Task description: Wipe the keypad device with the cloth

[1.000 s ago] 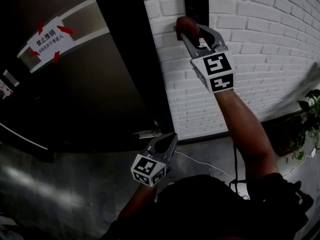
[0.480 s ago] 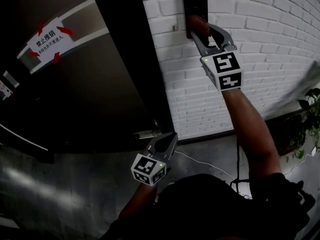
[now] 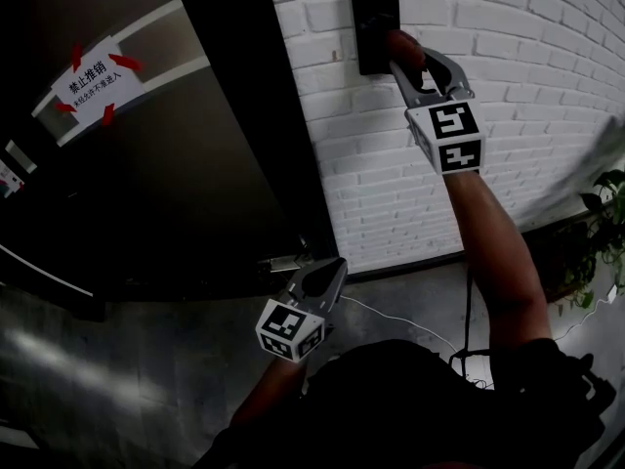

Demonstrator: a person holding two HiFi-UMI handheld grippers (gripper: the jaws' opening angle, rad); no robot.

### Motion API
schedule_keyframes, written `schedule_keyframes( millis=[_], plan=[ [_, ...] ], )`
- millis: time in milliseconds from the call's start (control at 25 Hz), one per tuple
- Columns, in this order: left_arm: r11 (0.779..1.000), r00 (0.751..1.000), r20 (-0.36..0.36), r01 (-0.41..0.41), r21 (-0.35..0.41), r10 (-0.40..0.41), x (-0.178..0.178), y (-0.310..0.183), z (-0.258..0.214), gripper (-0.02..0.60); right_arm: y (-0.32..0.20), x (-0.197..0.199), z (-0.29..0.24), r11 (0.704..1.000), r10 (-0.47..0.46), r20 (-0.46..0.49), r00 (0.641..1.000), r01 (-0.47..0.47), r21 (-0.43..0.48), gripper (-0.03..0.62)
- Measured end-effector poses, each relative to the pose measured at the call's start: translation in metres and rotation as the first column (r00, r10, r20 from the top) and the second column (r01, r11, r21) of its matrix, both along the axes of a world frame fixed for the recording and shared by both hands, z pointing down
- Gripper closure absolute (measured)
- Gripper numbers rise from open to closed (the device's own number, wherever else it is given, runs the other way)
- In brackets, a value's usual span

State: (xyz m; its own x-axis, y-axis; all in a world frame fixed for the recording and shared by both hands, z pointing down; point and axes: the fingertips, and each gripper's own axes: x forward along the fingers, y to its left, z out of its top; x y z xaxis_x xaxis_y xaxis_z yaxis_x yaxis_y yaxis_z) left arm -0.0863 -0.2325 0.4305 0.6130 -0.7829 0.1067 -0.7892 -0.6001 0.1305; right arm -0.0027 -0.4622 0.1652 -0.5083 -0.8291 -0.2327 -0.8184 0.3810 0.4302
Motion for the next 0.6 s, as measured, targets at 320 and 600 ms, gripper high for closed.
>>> schedule_keyframes(
  millis=[320,600],
  plan=[
    [1.000,1.000,0.001,0.005,0.000,-0.005,-0.002,0.000,0.000,0.566,-0.011,0.022,0.006,0.999,0.047,0.000,0.999,-0.047,-0.027,0.456],
    [1.000,1.000,0.003,0.016,0.000,-0.016,-0.009,-0.002,0.001,0.566,-0.013,0.042,0.016,0.997,0.041,0.061,0.997,-0.036,-0.075,0.456]
  ],
)
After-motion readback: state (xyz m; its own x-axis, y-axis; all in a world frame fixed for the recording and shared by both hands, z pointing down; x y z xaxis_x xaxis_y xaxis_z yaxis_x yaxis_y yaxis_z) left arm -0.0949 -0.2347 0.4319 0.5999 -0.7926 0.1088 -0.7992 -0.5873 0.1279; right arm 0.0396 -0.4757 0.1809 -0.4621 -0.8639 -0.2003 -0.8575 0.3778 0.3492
